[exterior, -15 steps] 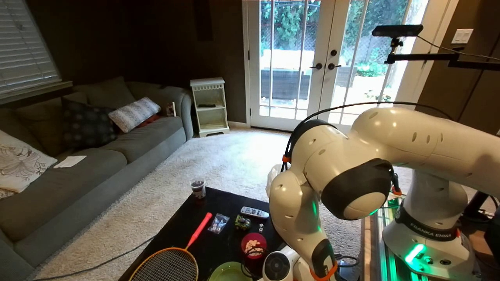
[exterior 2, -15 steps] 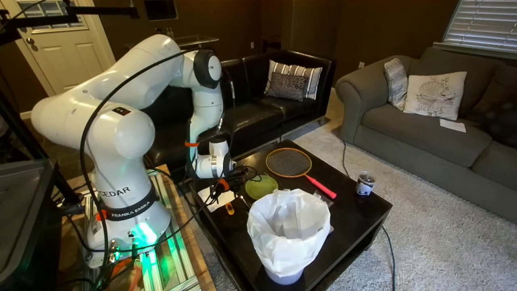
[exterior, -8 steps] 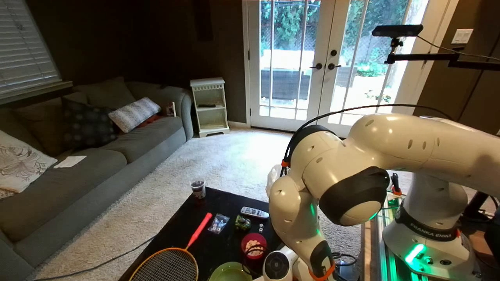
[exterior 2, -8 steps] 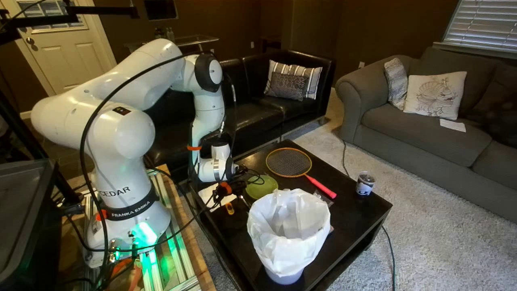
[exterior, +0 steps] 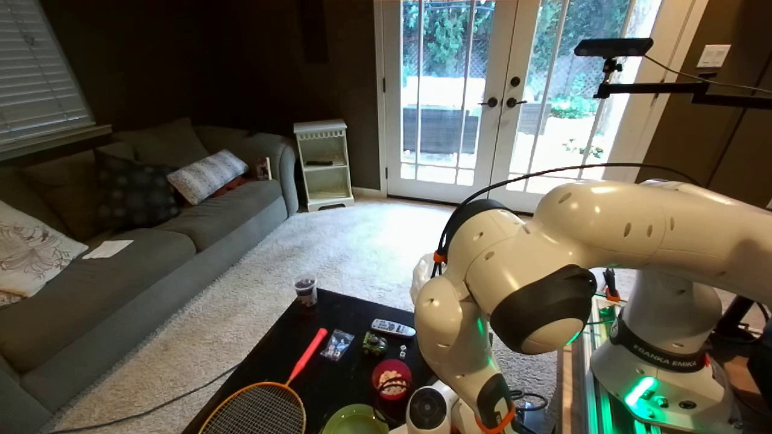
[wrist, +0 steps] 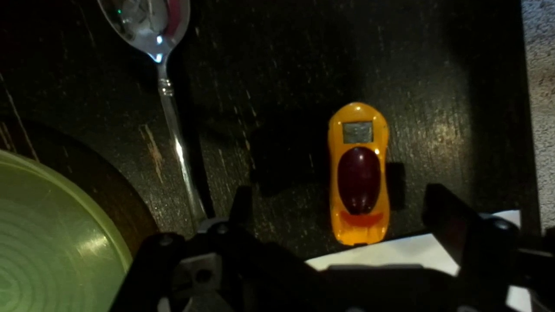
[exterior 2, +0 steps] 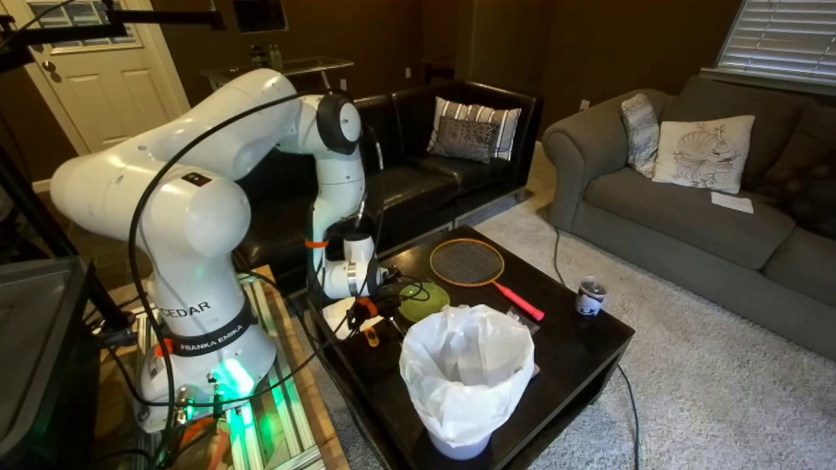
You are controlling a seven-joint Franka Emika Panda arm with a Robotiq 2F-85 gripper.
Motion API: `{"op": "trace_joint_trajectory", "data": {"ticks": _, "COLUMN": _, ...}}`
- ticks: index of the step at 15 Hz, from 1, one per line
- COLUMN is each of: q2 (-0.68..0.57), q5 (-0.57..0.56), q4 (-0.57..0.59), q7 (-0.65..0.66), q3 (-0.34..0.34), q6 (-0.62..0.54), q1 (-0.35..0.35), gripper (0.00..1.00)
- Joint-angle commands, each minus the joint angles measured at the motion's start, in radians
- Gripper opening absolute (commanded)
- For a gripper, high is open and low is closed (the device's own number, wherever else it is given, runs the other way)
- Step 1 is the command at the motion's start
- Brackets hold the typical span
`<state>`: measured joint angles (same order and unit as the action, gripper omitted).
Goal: Turn the small orange object around
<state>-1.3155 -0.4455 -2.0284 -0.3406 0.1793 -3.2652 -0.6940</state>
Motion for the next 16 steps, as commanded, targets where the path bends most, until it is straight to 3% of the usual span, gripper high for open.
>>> {"op": "trace_joint_trajectory", "data": {"ticks": 1, "q2": -0.031, "q5": 0.008, "q4": 0.026, "q7": -0.015, "q3": 0.005, "q6": -0.026, "q1": 0.000, "gripper": 1.00}}
{"op": "trace_joint_trajectory", "data": {"ticks": 11, "q2": -0.038, "q5": 0.010, "q4": 0.015, "q7": -0.012, "q3": 0.012, "q6": -0.032, "q1": -0.004, "gripper": 1.00}}
{"op": "trace_joint_trajectory", "data": {"ticks": 12, "q2": -0.037, "q5": 0.010, "q4": 0.014, "q7": -0.012, "q3": 0.013, "q6": -0.032, "q1": -0.005, "gripper": 0.97}}
{"op": "trace_joint_trajectory", "data": {"ticks": 14, "q2": -0.036, "q5": 0.008, "q4": 0.012, "q7": -0.014, "q3": 0.013, "q6": -0.031, "q1": -0.005, "gripper": 0.72}}
{"op": "trace_joint_trajectory", "data": {"ticks": 16, "q2": -0.034, "q5": 0.008, "q4": 0.010, "q7": -0.013, "q3": 0.015, "q6": -0.029, "q1": -0.007, "gripper": 0.61}}
